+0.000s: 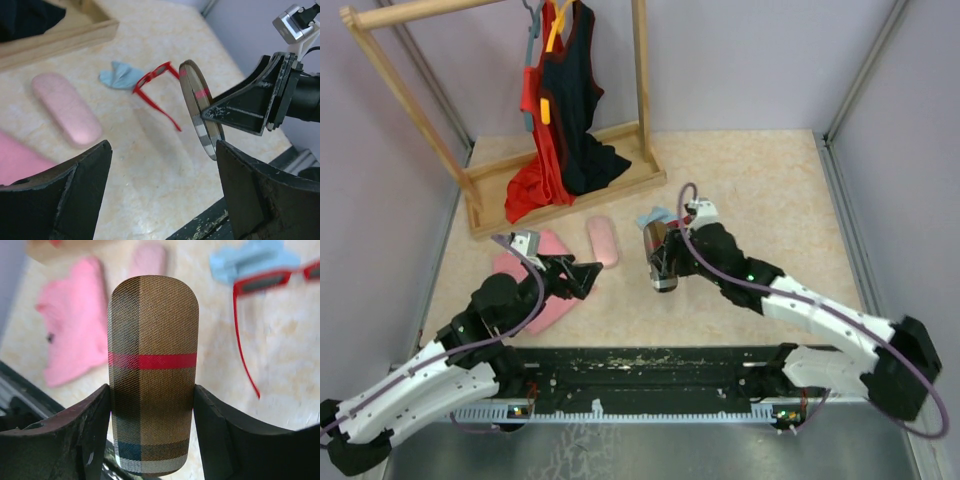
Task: Organize the sunglasses
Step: Pick up the sunglasses case from the center of the board, then open the sunglasses case.
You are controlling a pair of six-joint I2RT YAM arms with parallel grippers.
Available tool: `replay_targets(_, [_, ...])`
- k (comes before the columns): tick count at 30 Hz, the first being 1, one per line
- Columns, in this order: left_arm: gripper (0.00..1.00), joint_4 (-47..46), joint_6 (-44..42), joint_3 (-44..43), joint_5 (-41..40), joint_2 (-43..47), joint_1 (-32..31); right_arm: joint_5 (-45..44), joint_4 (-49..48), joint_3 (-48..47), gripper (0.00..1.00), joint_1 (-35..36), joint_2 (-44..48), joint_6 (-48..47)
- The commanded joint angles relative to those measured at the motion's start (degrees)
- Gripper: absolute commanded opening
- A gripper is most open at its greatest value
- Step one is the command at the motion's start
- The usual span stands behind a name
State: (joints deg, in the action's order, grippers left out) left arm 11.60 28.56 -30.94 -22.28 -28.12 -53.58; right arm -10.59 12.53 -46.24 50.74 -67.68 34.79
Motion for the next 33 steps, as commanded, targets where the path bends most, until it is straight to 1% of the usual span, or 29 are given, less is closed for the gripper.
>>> replay_targets(1, [0.91,-11.97,-6.95,-1.60,9.61,2.20,0.16,13.33,-22.88,5.84,0.00,-3.75,13.17,-8.30])
replay_targets(5, [0.96,-19.29,-12.26,-3.67,17.60,1.93,0.23,23.45,-29.72,4.42,0.00,-4.51,18.03,-12.02])
replay_targets(9, [0.97,-22.38,-16.86,-7.77,27.95,-0.53,0.20,33.56,-39.67,4.39,0.00,-4.51,20.86,-11.94])
replay_targets(11, [0.98,-23.71,-18.20,-9.21,32.37,-1.23,0.21,38.66,-44.90,4.37,0.00,-4.51,21.68,-12.71])
replay_targets(12, [0.98,-24.37,-18.57,-9.74,34.32,-1.50,0.19,42.55,-48.34,4.62,0.00,-4.51,21.97,-12.77])
replay_targets(13, [0.98,-25.22,-18.86,-10.18,36.26,-1.88,0.18,43.97,-50.46,4.51,0.00,-4.51,22.14,-12.11])
replay_targets(17, [0.99,-29.63,-19.54,-12.31,44.97,-4.54,0.23,50.87,-53.16,1.51,0.00,-4.51,21.69,-13.45])
replay_targets(20, [0.99,-32.81,-19.39,-13.40,49.93,-7.08,0.20,55.73,-56.83,0.33,0.00,-4.50,20.82,-13.53])
replay_targets(23, [1.00,-35.15,-18.50,-14.54,52.54,-9.37,0.18,58.22,-56.74,-0.58,0.00,-4.50,20.21,-15.15])
replay_targets(25, [1.00,-35.62,-18.01,-15.27,52.83,-10.85,0.23,58.85,-58.07,-0.37,0.00,-4.51,19.97,-15.29])
replay_targets(27, [1.00,-36.07,-17.54,-15.73,52.85,-11.91,0.23,58.93,-58.71,-0.31,0.00,-4.51,19.67,-15.55])
replay_targets(33, [1.00,-39.03,-15.05,-15.79,53.73,-13.74,0.18,58.29,-56.70,-0.74,0.00,-4.51,18.71,-17.44])
